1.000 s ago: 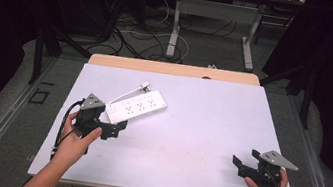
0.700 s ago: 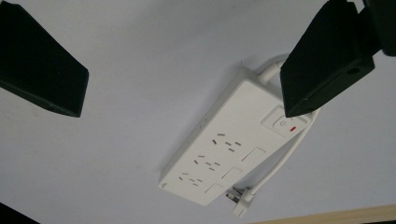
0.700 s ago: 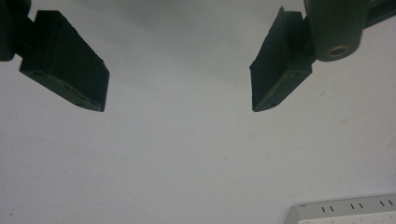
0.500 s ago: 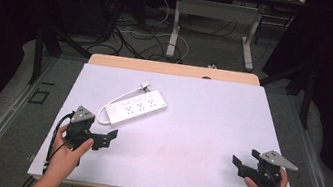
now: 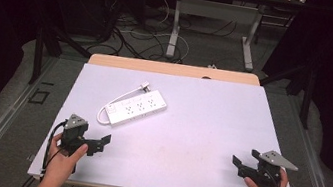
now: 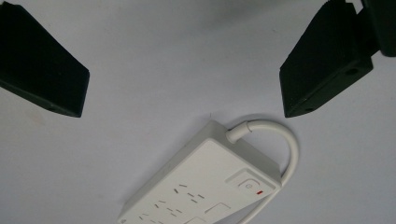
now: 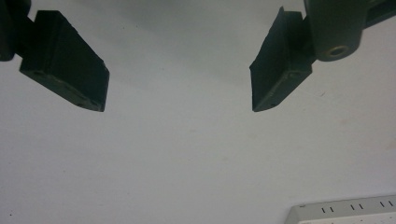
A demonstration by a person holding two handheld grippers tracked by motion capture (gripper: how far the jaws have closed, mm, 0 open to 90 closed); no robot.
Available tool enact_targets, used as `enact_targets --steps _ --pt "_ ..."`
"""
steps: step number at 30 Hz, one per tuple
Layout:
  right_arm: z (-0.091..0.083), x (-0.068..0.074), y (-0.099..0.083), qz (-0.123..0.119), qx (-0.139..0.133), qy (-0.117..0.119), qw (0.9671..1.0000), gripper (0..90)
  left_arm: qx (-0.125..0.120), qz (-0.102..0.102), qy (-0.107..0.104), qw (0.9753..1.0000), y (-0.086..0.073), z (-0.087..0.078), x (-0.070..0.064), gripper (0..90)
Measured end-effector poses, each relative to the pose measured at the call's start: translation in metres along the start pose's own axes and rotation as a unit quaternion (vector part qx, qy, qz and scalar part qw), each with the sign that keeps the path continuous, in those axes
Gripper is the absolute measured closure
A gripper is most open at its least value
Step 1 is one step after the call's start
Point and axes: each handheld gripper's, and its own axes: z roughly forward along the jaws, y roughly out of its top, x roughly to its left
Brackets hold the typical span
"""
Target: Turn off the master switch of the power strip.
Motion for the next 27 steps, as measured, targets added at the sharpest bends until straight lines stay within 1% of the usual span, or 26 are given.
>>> enact_targets --steps 1,2,4,5,6,9,10,12,13,14,15,16,17,18,21,22,23,25,27 --pt "0.0 0.0 0.0 -0.002 -0.001 0.0 1.0 19.2 -0.008 -0.008 0.003 0.9999 -0.002 0.002 0.001 1.6" --pt "0.0 -0.001 0.0 -0.004 -0.001 0.0 1.0 19.1 -0.005 -0.009 0.002 0.9999 -0.003 0.002 0.003 1.6" --pt "0.0 -0.001 0.0 -0.004 -0.002 0.0 1.0 19.1 -0.003 -0.012 0.006 0.9999 -0.006 0.003 0.007 1.6" --pt "0.0 -0.001 0.0 -0.002 -0.007 0.002 1.0 19.2 0.002 -0.009 0.012 0.9999 -0.008 0.004 0.009 1.6" --pt "-0.001 -0.001 0.0 -0.003 -0.002 0.0 1.0 19.2 0.002 -0.009 0.017 0.9998 -0.009 0.004 0.01 1.6" --pt "0.0 -0.001 0.0 -0.003 -0.007 0.001 1.0 19.2 0.0 -0.007 0.03 0.9995 -0.012 0.004 0.013 1.6" --pt "0.0 -0.002 0.0 -0.003 -0.007 -0.003 1.0 19.2 0.001 -0.005 0.034 0.9994 -0.012 0.004 0.014 1.6" --pt "-0.001 -0.001 0.0 0.0 -0.003 -0.001 1.0 19.2 0.003 0.001 0.043 0.9991 -0.013 0.005 0.016 1.6" --pt "-0.001 -0.001 0.0 0.0 -0.003 -0.001 1.0 19.2 0.002 0.0 0.045 0.999 -0.014 0.005 0.016 1.6" --pt "0.0 -0.001 -0.001 0.0 -0.006 -0.003 1.0 19.2 0.005 0.001 0.047 0.9989 -0.014 0.005 0.017 1.6" --pt "0.0 -0.002 0.0 -0.004 -0.007 -0.003 1.0 19.2 0.003 0.0 0.047 0.9989 -0.015 0.005 0.018 1.6" --pt "0.0 -0.001 0.0 -0.004 -0.01 -0.002 0.9999 19.2 0.005 -0.002 0.046 0.9989 -0.016 0.006 0.019 1.6" --pt "0.0 -0.001 0.0 -0.005 -0.005 0.0 1.0 19.2 0.006 -0.003 0.046 0.9989 -0.016 0.006 0.02 1.6" --pt "0.001 -0.001 0.0 -0.005 -0.009 -0.001 0.9999 19.2 0.006 -0.005 0.046 0.9989 -0.017 0.006 0.02 1.7" --pt "0.0 -0.001 0.0 -0.004 -0.006 0.003 1.0 19.2 0.008 -0.008 0.046 0.9989 -0.018 0.007 0.022 1.6" --pt "0.0 -0.001 0.0 -0.005 -0.006 0.003 1.0 19.2 0.002 -0.01 0.047 0.9988 -0.019 0.008 0.022 1.6" --pt "0.0 -0.001 0.0 -0.005 -0.006 0.003 1.0 19.2 0.006 -0.008 0.046 0.9989 -0.019 0.007 0.022 1.6" --pt "0.001 -0.001 -0.001 -0.004 -0.01 0.0 0.9999 19.2 0.006 -0.012 0.047 0.9988 -0.02 0.008 0.022 1.6" --pt "0.0 -0.001 0.0 -0.005 -0.008 0.001 1.0 19.2 0.006 -0.011 0.046 0.9988 -0.02 0.008 0.022 1.6"
